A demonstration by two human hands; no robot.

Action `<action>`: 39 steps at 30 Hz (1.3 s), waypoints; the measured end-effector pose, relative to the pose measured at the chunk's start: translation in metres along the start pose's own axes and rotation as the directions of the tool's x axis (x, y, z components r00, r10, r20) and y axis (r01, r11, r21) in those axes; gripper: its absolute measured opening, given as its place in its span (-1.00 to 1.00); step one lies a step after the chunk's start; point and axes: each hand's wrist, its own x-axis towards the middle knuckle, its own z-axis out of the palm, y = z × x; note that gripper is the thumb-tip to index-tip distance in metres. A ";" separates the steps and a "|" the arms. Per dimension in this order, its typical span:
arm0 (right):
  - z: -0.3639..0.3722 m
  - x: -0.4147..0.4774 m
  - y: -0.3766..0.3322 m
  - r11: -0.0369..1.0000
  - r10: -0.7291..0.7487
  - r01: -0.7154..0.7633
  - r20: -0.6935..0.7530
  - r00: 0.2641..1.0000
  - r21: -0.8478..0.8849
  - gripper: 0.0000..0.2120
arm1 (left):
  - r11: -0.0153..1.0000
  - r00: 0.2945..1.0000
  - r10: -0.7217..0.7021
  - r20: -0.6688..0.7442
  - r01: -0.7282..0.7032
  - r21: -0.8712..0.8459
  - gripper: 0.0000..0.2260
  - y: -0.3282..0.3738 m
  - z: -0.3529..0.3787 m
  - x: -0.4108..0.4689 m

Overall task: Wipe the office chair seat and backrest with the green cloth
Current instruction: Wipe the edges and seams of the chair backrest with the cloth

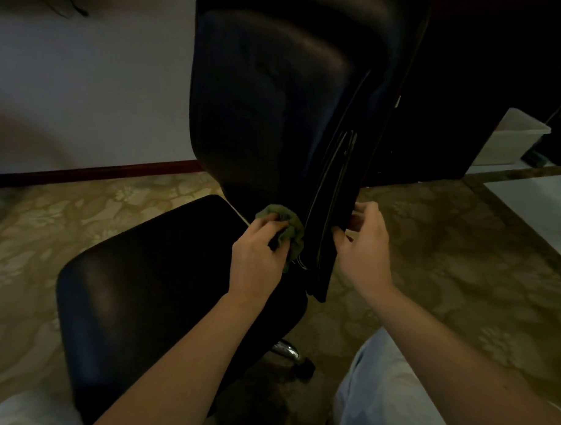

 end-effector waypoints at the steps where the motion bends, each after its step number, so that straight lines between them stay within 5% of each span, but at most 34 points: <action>1: 0.001 0.000 0.000 1.000 -0.006 0.006 -0.008 1.000 -0.001 -0.72 | 0.999 0.998 -0.032 0.052 0.031 0.029 -0.74 -0.005 -0.002 -0.003; 5: 0.005 -0.002 -0.001 1.000 -0.029 0.028 -0.046 0.999 -0.009 -0.71 | 0.989 0.978 -0.139 0.155 0.129 0.068 -0.74 -0.026 -0.012 -0.016; 14: 0.010 -0.008 -0.006 0.999 -0.028 0.026 -0.074 0.997 -0.032 -0.70 | 0.993 0.997 -0.036 -0.065 0.028 -0.114 -0.76 0.006 -0.017 0.000; 22: 0.011 -0.008 -0.002 0.999 -0.024 0.021 -0.081 0.996 -0.036 -0.69 | 0.998 0.997 -0.006 -0.071 0.001 -0.061 -0.76 0.002 0.005 0.000; 29: 0.011 -0.008 0.001 1.000 -0.025 0.024 -0.072 0.997 -0.011 -0.63 | 0.989 0.980 -0.125 0.157 0.110 0.100 -0.75 -0.024 0.002 -0.019; 39: 0.013 -0.011 0.001 1.000 -0.015 0.014 -0.080 0.997 -0.011 -0.64 | 0.997 0.995 0.018 -0.094 -0.025 -0.070 -0.71 0.003 -0.004 -0.008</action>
